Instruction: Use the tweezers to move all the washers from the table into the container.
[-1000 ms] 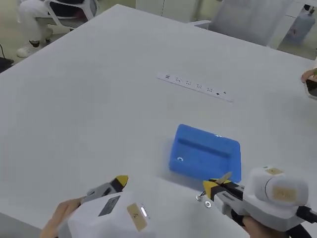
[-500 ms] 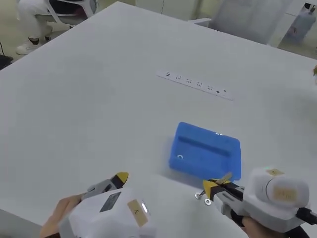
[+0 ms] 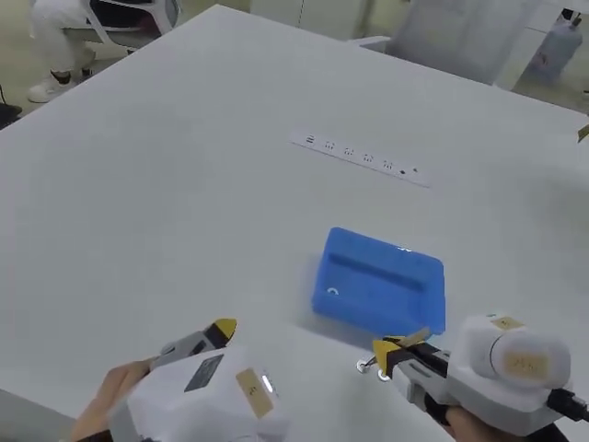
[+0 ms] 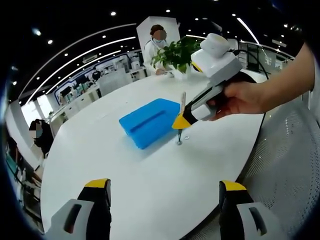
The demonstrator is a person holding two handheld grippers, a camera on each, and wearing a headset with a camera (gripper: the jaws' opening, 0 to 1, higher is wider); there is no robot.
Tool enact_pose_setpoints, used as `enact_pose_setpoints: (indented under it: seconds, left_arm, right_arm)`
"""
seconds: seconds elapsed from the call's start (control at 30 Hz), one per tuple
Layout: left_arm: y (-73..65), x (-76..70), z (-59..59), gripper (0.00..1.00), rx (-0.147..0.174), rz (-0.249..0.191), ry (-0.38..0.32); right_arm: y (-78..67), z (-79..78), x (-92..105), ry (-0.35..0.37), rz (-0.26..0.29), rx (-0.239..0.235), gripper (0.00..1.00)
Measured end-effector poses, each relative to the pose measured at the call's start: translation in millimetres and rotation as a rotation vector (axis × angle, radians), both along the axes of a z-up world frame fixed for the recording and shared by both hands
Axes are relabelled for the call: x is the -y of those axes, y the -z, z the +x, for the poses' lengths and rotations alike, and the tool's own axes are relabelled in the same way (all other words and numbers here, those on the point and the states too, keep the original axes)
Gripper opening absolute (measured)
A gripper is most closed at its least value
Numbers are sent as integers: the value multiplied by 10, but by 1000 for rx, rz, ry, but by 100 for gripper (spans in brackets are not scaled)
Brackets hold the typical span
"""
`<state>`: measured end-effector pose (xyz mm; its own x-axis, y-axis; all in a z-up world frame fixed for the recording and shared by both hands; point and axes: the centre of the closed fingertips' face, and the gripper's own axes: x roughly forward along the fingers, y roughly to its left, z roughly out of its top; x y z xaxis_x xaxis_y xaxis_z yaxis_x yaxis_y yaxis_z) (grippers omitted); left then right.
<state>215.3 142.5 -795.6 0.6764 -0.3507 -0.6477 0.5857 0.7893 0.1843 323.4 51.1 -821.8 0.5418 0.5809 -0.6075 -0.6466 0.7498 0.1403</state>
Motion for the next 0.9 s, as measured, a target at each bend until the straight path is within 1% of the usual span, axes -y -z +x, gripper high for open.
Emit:
enact_pose_setpoints:
  seconds: [0.27,0.3,0.37,0.47,0.5,0.53,0.6,0.73,0.8,0.9]
  left_arm:
    - [5,-5,-3,91,-2,4,0]
    - [3,-5,-2,91,-1,5,0]
    - [4,-5,-2,91,-2,5,-1]
    - [4,-5,-1,91,-1,5,0]
    - [5,-5,-1,91,-2,6,0]
    - [5,-5,-2,91,-2,6,0]
    - [4,-5,-2,90,-1,6,0]
    - [5,-8,-4,90,-2,10,1]
    - [2,-7,-3,90,0,9,1]
    - [0,-11,-3,89,0,10,0]
  right_arm:
    - [0,-41,-27,-6,-6,3,4]
    - [-3,-52,-38,-14,-17,9,4]
    - [2,-68,-53,-33,-44,29,4]
    - [12,-91,-90,-60,-64,56,3]
    - [9,-77,-93,-85,-94,99,3]
    - [9,-72,-92,-94,-112,120,3]
    - [13,-103,-127,-96,-106,111,3]
    - [20,-58,-89,-77,-97,96,3]
    - [19,-59,-85,-73,-107,88,3]
    - [20,-43,-94,-64,-103,69,3]
